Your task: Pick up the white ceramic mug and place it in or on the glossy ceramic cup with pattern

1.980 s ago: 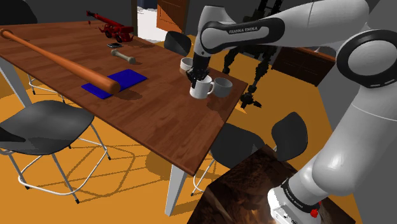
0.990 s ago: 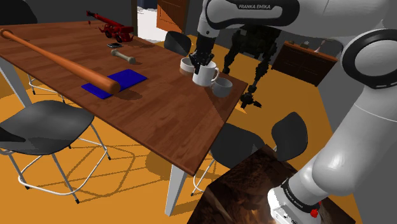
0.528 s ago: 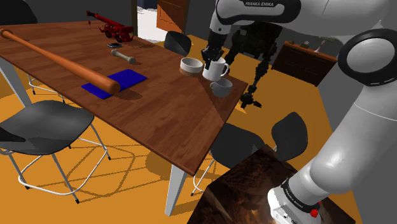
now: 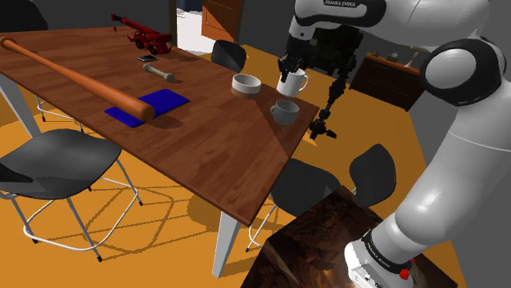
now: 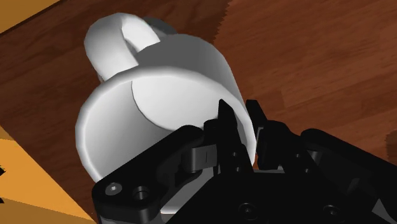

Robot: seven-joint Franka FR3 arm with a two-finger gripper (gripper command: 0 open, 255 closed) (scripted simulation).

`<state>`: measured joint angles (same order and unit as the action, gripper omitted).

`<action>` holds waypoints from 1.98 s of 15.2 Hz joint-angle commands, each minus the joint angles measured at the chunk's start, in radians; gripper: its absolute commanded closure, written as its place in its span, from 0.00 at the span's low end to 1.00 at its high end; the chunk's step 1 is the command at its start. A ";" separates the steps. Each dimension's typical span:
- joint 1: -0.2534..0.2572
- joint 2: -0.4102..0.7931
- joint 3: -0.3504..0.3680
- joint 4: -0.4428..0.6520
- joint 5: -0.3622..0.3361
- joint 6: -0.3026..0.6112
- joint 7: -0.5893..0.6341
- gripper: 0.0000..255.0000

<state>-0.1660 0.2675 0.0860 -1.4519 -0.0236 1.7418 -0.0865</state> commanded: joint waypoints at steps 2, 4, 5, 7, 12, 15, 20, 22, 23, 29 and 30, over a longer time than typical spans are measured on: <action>-0.038 0.045 -0.021 0.071 0.004 -0.027 -0.062 1.00; -0.056 0.066 -0.030 0.093 0.006 -0.027 -0.088 1.00; -0.056 0.064 -0.030 0.077 0.007 -0.013 -0.088 1.00; -0.056 0.061 -0.030 0.046 0.007 0.015 -0.088 1.00; -0.057 0.060 -0.030 -0.023 0.007 0.083 -0.088 1.00; -0.057 0.062 -0.031 -0.060 0.006 0.123 -0.088 1.00; -0.058 0.071 -0.031 -0.116 0.006 0.186 -0.087 1.00; -0.058 0.072 -0.031 -0.120 0.006 0.192 -0.087 1.00; -0.058 0.072 -0.031 -0.120 0.006 0.192 -0.087 1.00; -0.058 0.072 -0.031 -0.120 0.005 0.192 -0.087 0.00; -0.058 0.072 -0.031 -0.120 0.005 0.192 -0.087 0.00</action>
<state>-0.2235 0.3389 0.0552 -1.5718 -0.0180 1.9338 -0.1736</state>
